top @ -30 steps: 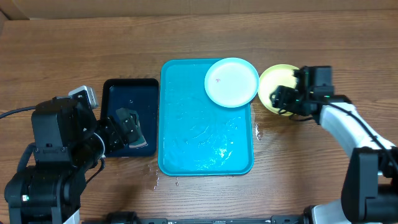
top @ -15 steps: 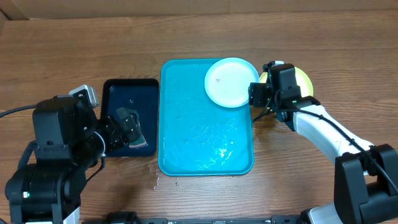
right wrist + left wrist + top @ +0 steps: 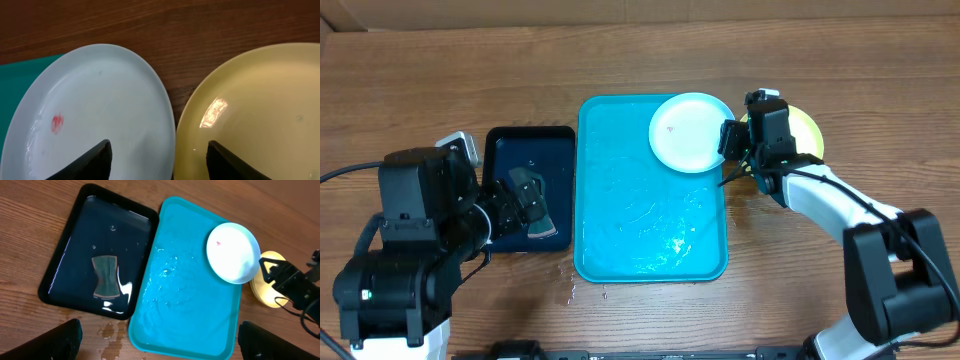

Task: Clean dirty plates on tray and stack at the side
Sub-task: 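Grip the white plate's rim and drag it to the teal tray center, then reach the left gripper to the black tray and grasp the sponge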

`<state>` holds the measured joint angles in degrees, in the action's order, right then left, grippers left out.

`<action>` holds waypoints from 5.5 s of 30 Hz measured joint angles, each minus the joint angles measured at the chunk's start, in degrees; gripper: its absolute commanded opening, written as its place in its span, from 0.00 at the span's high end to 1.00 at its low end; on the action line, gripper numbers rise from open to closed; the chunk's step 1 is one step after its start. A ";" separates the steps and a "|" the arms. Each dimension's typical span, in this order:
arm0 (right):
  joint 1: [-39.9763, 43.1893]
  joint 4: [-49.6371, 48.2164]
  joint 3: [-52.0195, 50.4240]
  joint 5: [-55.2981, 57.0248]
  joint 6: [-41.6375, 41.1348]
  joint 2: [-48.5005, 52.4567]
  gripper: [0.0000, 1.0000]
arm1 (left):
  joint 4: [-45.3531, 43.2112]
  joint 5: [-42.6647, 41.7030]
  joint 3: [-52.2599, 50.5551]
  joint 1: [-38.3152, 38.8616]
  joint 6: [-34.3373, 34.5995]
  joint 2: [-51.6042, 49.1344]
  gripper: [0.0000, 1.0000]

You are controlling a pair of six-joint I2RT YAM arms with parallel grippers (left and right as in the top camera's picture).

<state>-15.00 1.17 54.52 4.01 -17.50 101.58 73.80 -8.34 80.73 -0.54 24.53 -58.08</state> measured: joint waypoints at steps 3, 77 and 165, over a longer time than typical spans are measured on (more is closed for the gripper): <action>0.00 -0.44 0.00 -0.13 -1.20 1.60 0.46 | -0.02 0.00 0.00 0.02 0.00 -0.76 0.00; -16.98 22.08 -0.11 -7.28 -16.48 -2.03 0.96 | -0.13 0.00 0.00 0.02 0.00 -31.08 0.00; -18.84 22.45 -0.13 -4.63 -17.42 -2.03 0.00 | -19.56 15.23 -6.56 -0.26 -1.29 -47.89 0.96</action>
<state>-33.85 23.62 54.39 -0.62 -34.92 99.55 54.24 6.90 74.17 -0.80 23.24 -105.97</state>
